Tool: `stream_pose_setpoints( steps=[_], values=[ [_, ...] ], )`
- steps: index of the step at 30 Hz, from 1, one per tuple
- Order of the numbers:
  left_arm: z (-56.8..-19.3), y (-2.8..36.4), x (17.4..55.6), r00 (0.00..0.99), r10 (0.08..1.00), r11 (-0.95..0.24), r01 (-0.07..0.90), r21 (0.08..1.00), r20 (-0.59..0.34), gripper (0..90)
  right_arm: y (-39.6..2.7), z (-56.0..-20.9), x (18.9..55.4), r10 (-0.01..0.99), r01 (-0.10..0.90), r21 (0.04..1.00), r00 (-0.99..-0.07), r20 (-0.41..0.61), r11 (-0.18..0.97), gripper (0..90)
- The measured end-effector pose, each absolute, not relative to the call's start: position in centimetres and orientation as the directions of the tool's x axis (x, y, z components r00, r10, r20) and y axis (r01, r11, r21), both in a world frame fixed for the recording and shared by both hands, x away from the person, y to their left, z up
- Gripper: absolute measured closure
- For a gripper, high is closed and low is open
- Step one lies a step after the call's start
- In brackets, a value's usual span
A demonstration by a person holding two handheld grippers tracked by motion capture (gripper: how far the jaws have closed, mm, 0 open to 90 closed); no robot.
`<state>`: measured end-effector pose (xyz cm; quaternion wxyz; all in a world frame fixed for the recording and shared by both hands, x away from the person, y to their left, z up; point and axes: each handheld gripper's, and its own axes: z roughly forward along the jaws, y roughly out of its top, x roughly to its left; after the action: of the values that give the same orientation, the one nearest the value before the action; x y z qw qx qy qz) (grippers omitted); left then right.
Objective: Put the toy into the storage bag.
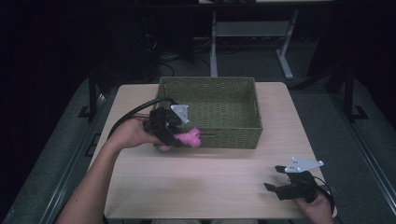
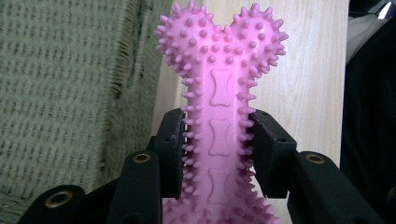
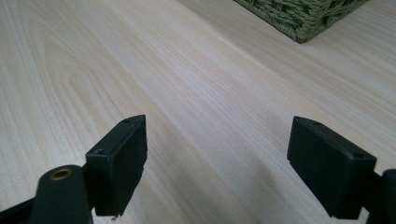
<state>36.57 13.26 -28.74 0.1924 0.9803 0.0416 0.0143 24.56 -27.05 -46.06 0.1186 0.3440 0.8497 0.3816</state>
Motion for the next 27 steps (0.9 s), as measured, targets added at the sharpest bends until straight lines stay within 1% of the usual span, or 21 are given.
stream_pose_setpoints(
  steps=[12, 15, 27],
  values=[
    [-27.3, 13.8, 38.7, 0.992, 0.124, -0.915, 0.108, 0.388, 0.017, 58.7, -27.1, -45.9, 24.5, 0.676, 0.488, 0.736, -0.735, 0.056, 0.47, 19.6],
    [-27.0, 13.7, 39.3, 0.992, 0.125, -0.92, 0.11, 0.377, 0.015, 58.7, -27.0, -45.9, 24.5, 0.675, 0.488, 0.736, -0.736, 0.059, 0.468, 19.6],
    [-27.0, 13.1, 42.5, 0.989, 0.149, -0.906, 0.135, 0.4, 0.004, 58.7, -27.1, -45.8, 24.6, 0.674, 0.487, 0.736, -0.737, 0.057, 0.47, 19.6]
  ],
)
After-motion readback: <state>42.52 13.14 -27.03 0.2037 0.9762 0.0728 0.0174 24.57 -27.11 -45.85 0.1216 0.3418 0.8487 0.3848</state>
